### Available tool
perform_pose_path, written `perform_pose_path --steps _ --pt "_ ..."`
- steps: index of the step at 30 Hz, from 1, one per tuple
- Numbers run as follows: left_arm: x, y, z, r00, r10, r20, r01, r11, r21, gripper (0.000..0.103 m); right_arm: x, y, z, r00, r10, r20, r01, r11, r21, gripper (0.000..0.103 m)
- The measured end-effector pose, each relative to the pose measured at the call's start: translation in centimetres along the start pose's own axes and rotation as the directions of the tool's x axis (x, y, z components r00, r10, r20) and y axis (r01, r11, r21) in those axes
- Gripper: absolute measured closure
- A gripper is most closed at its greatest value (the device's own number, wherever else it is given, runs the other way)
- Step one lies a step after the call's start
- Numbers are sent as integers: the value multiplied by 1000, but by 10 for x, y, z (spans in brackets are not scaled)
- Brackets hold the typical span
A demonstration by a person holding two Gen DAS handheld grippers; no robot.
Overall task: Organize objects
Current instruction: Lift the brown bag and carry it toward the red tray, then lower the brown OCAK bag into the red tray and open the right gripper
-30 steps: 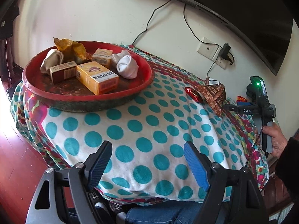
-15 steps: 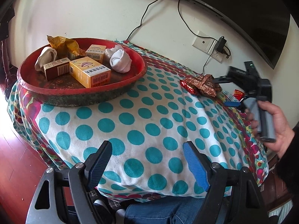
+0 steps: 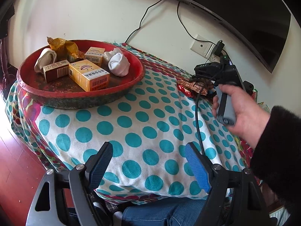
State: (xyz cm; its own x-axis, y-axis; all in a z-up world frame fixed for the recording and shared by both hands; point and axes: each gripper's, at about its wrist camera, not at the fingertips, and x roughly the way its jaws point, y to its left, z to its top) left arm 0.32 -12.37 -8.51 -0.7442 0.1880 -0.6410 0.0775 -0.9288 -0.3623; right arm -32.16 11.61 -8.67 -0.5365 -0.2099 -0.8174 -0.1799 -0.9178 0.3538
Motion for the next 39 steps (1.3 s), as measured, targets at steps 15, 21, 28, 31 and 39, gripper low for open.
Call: perform_pose_path --steps 15,21,28,31,39 --pt "-15 9 9 989 132 60 -134 991 29 22 -59 39 -3 980 -38 196 86 966 -244 51" --pt "-22 26 17 969 232 79 -235 972 24 22 -74 76 -17 978 -1 208 74 937 -343 51" --pt "-29 41 22 961 259 92 -259 966 -16 22 -77 140 -53 983 89 163 0 879 -476 51" --pt "-31 45 24 961 260 92 -259 966 -30 22 -69 170 -73 985 127 114 -45 840 -541 50" --pt "-32 56 25 960 266 86 -262 963 -60 22 -43 221 -129 979 202 -27 -174 757 -629 50"
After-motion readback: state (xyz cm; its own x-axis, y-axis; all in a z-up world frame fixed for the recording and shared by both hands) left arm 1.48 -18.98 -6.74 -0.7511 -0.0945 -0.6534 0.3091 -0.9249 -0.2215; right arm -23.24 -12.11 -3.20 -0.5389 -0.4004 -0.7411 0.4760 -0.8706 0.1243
